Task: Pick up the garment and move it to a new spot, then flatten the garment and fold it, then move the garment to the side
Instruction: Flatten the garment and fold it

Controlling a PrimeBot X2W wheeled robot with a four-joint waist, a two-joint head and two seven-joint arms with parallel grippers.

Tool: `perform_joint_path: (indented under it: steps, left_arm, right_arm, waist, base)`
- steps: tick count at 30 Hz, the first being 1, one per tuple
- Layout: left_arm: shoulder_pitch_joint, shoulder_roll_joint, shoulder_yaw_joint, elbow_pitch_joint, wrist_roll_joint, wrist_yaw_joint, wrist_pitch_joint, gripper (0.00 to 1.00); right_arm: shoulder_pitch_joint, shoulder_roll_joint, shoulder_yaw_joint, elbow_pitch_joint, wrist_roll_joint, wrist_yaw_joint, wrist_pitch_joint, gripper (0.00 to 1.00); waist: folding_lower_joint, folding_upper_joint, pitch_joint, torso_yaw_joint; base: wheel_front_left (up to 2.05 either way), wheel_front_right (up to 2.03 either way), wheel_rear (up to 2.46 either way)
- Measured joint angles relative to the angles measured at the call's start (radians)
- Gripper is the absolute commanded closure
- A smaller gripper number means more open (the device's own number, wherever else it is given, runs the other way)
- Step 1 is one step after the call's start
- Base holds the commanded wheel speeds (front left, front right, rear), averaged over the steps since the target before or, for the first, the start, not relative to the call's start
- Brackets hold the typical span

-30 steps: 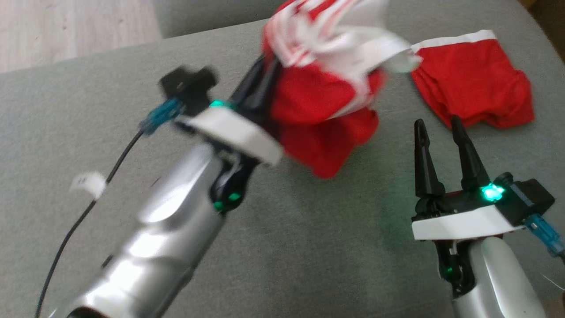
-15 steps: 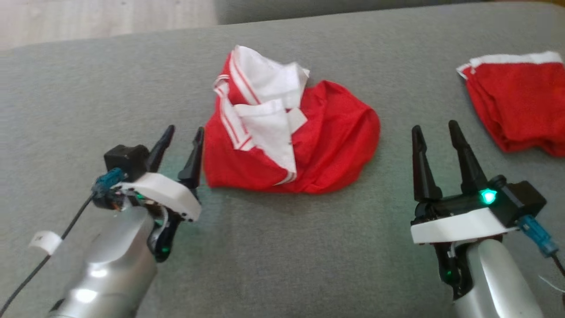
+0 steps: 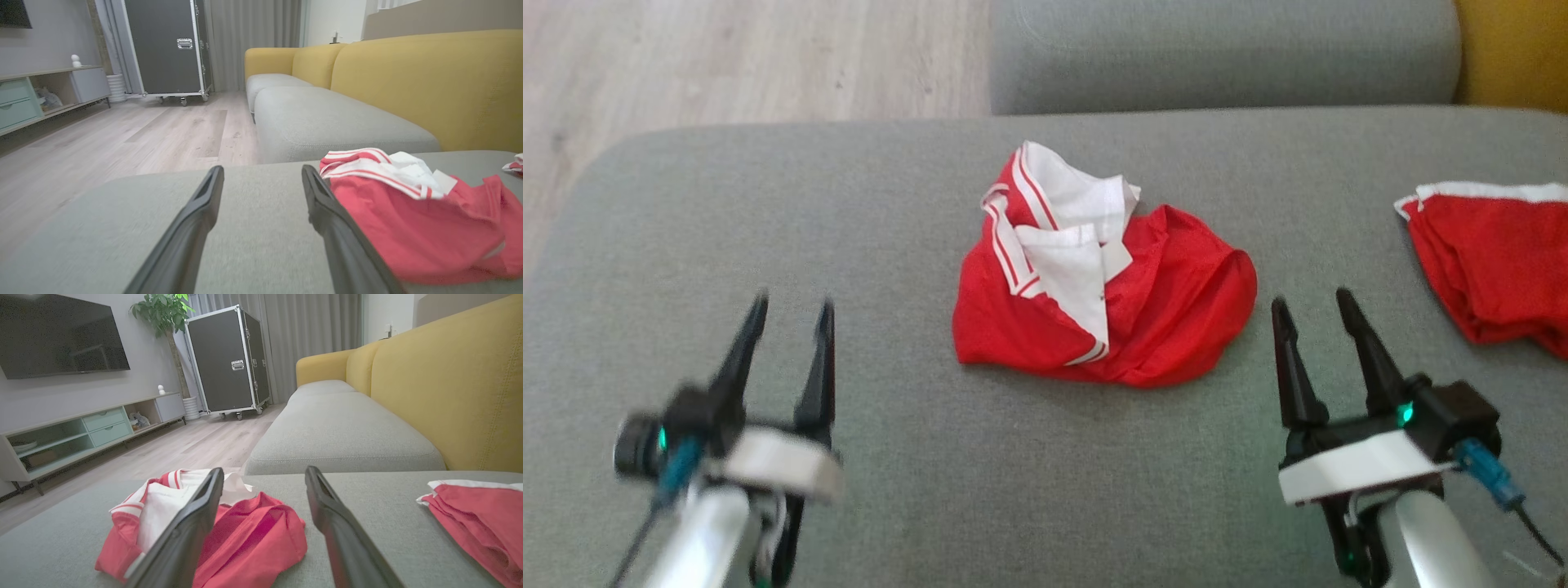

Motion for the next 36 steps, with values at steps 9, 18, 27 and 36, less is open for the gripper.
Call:
perform_joint_path:
  steps: [9,18,27,36]
  left_arm:
    - [0.244,-0.081,0.103,-0.173,0.121,0.043,0.000,0.00]
    - [0.244,-0.144,0.158,-0.173,0.191,0.002,0.000,0.00]
    - [0.198,-0.191,0.164,-0.131,0.243,-0.045,0.000,0.00]
    - [0.172,-0.236,0.171,-0.100,0.266,-0.073,0.000,0.00]
  right_arm:
    - [0.046,0.000,0.004,0.030,0.000,0.000,0.000,0.00]
    - [0.040,0.000,0.015,0.033,0.000,0.000,0.000,0.00]
    - [-0.176,-0.001,0.015,0.221,-0.001,0.000,0.092,0.00]
    - [-0.350,-0.002,0.077,0.464,0.112,0.000,0.243,0.00]
  waist:
    - [0.0001,0.0000,-0.034,0.012]
    - [0.0002,0.0000,-0.015,0.019]
    - [0.0003,0.0000,0.034,0.076]
    - [0.0004,0.0000,0.067,0.147]
  base:
    - [0.00,0.00,0.00]
    - [0.00,0.00,0.00]
    - [0.00,0.00,0.00]
    - [0.00,0.00,0.00]
